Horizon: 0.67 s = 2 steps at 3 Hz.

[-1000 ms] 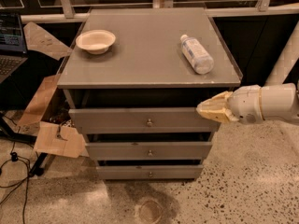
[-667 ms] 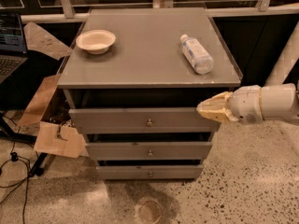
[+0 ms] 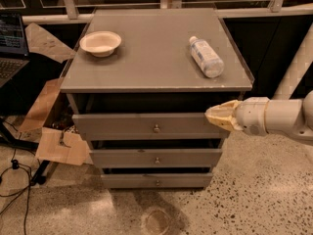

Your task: Open top drawer

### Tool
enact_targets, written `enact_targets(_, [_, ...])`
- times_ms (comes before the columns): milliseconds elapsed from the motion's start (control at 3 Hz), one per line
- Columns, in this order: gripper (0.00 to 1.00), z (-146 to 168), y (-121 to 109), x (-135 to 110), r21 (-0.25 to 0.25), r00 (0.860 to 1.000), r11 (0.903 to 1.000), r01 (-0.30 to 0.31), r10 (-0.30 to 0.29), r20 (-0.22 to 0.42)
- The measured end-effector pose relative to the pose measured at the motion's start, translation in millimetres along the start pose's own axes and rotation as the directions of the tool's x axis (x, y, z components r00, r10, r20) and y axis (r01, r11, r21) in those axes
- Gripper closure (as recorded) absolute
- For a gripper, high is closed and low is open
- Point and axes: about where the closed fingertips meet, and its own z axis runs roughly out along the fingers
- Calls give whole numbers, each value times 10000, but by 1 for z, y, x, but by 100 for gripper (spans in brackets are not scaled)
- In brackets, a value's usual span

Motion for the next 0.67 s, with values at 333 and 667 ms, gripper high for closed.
enact_targets(333, [100, 12, -12, 17, 485, 9995, 9984, -306, 308, -17])
enact_targets(667, [100, 26, -19, 42, 745, 9971, 9958, -530, 569, -514])
